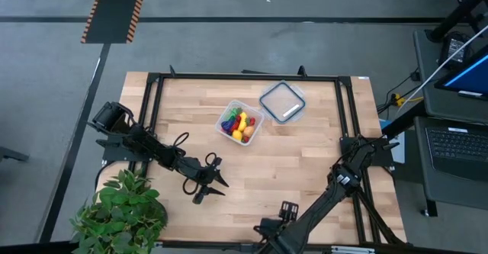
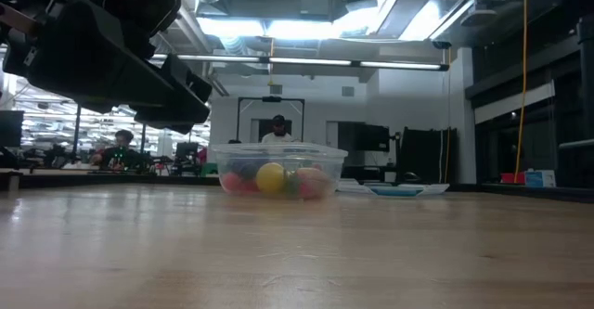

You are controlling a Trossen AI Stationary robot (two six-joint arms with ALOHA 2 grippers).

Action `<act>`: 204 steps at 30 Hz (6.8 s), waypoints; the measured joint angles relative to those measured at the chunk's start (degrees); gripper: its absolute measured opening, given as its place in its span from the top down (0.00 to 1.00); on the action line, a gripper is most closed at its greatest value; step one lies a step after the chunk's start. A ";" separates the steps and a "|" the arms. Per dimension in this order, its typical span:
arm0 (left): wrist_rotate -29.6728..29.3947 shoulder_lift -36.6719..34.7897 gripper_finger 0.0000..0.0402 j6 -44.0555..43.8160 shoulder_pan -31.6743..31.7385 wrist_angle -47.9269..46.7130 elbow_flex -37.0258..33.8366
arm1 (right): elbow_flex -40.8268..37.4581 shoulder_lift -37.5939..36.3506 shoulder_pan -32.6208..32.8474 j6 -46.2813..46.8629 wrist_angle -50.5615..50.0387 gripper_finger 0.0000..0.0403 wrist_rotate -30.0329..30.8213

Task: Pick and placing Produce into tupperware
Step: Put the red cherry into the transparent container

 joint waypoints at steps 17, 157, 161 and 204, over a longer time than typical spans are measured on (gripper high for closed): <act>0.00 0.00 0.63 0.00 0.04 -0.12 0.00 | -0.49 -8.40 0.35 -5.71 0.03 0.35 8.35; -4.56 0.00 0.63 -2.73 4.28 -0.72 0.00 | -68.54 -31.74 -2.38 2.23 58.66 0.38 2.94; -4.56 0.00 0.63 -2.72 4.28 -0.74 0.00 | -68.63 -31.74 -2.41 2.55 58.46 0.45 3.31; -4.56 0.00 0.63 -2.71 4.28 -0.76 0.00 | -68.58 -31.74 -2.60 1.81 60.26 0.88 4.77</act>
